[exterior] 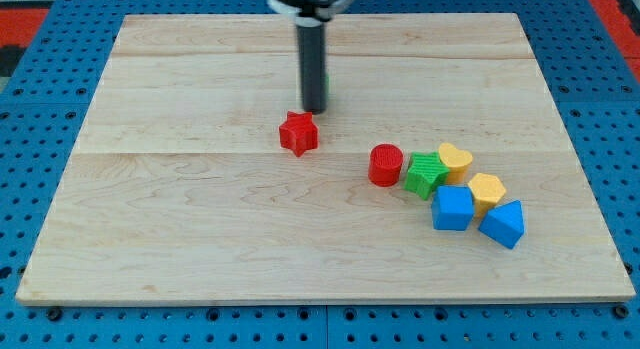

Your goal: Move arm away from green circle

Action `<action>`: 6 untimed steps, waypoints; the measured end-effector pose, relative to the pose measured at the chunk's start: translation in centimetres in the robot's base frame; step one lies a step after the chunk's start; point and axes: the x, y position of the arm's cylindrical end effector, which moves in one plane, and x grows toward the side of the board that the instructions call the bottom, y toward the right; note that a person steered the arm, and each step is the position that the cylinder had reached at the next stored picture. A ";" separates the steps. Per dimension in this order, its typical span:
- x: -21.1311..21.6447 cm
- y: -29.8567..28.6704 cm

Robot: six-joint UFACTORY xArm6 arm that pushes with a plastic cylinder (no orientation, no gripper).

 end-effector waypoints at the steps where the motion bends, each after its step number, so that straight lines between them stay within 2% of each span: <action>1: -0.7 2.4; 2: -4.6 -0.6; 3: -5.3 -3.2; 4: -5.0 2.1; 5: -0.2 12.4; 6: 6.3 18.8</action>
